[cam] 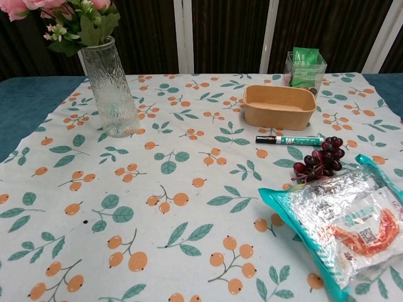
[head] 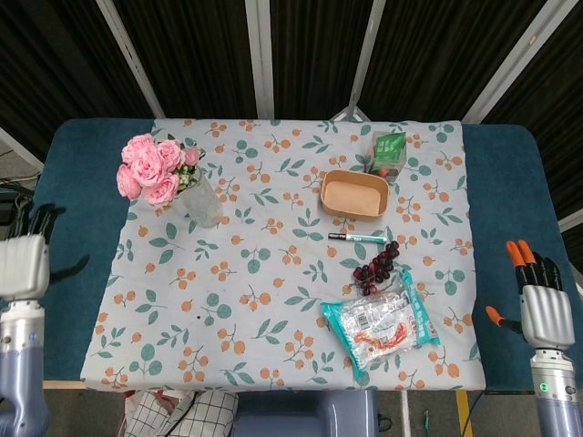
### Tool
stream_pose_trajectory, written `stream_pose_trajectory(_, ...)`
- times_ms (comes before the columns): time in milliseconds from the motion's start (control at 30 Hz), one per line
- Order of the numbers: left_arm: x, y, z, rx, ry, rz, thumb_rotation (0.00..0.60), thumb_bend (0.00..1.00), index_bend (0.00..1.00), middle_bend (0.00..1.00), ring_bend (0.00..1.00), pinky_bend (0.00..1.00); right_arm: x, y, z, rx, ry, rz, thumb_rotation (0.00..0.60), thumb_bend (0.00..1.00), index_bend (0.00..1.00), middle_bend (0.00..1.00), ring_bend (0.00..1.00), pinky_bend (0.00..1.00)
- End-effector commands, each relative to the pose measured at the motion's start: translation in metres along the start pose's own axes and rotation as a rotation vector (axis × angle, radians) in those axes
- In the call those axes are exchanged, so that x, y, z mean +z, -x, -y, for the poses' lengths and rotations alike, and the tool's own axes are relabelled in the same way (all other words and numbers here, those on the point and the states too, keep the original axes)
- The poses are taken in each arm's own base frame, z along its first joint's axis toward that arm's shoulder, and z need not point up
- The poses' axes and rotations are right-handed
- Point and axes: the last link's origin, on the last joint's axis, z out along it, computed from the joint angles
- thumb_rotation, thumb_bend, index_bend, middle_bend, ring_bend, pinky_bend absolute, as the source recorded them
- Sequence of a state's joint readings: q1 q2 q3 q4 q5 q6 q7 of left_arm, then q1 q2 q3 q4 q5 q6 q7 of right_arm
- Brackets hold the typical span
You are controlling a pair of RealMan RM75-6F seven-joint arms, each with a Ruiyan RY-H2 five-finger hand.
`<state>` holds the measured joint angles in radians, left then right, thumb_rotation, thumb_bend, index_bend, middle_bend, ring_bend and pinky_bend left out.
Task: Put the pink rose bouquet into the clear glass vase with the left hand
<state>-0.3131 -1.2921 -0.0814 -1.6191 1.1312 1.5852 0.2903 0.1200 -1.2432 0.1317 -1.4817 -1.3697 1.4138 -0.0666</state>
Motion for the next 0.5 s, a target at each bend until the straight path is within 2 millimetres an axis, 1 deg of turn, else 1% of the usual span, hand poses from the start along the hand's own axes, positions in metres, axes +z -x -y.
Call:
stream_pose_trajectory(33,-0.028,0.010,0.016,-0.034,-0.038,0.011,0.600,0.25,0.19,0.13,0.01,0.19,-0.003,-0.002,0.000,-0.040,-0.018,0.031,0.600,0.18,0.02,0.00,0.00,0.00)
stream_pose_trajectory(133,-0.035,0.012,0.027,-0.011,-0.052,0.031,0.600,0.25,0.19,0.13,0.01,0.19,-0.008,-0.002,-0.002,-0.056,-0.005,0.097,0.600,0.18,0.02,0.00,0.00,0.00)
stream_pose_trajectory(200,-0.038,0.011,0.027,-0.019,-0.048,0.040,0.600,0.25,0.19,0.13,0.01,0.19,-0.009,-0.005,-0.001,-0.055,-0.008,0.107,0.600,0.18,0.02,0.00,0.00,0.00)
stream_pose_trajectory(367,-0.044,0.002,0.027,-0.075,-0.027,0.031,0.600,0.24,0.18,0.14,0.01,0.20,-0.012,-0.011,0.005,-0.053,-0.037,0.084,0.600,0.19,0.02,0.00,0.00,0.00)
stream_pose_trajectory(500,-0.045,-0.005,0.032,-0.102,-0.039,0.027,0.600,0.24,0.18,0.14,0.01,0.20,-0.011,-0.013,0.012,-0.030,-0.054,0.005,0.600,0.18,0.01,0.00,0.00,0.00)
